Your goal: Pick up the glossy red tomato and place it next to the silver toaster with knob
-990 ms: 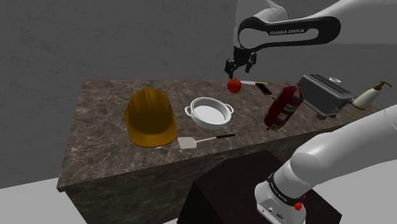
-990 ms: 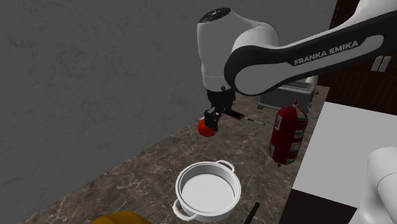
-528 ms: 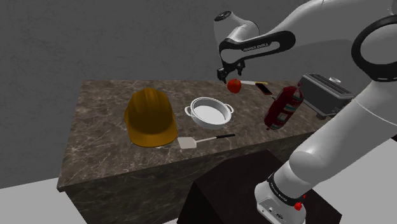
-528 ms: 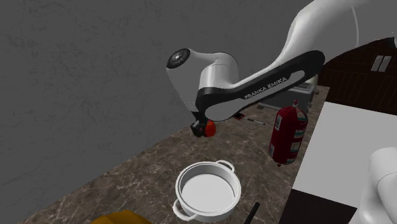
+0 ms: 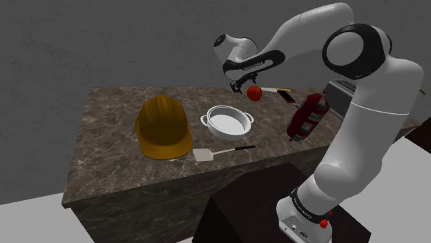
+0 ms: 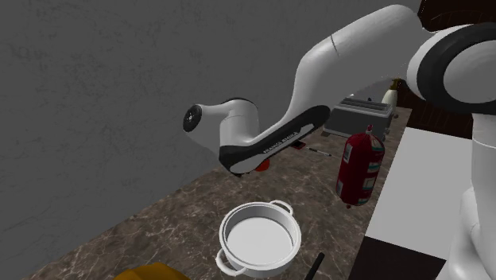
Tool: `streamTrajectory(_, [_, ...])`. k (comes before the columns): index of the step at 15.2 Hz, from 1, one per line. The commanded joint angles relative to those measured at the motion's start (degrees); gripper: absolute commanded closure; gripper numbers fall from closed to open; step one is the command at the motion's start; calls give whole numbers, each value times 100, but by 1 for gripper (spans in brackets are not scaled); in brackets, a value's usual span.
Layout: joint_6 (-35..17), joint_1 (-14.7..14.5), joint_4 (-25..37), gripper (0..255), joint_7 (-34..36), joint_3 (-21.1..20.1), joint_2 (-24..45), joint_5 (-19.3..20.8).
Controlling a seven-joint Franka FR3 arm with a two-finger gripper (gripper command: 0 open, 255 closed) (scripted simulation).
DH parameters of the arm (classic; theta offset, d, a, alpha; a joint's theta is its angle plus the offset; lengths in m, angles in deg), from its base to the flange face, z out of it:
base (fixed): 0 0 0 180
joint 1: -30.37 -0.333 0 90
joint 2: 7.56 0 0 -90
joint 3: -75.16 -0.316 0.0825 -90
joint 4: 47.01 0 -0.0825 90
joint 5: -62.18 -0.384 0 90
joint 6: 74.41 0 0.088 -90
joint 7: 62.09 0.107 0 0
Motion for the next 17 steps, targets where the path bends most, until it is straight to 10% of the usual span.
streamTrajectory(1, [129,-27,415,0,79,116,519,317])
streamTrajectory(5, [426,-108,1337,0,121,375,1528,807])
streamTrajectory(17, [16,111,1134,0,200,505,1610,965])
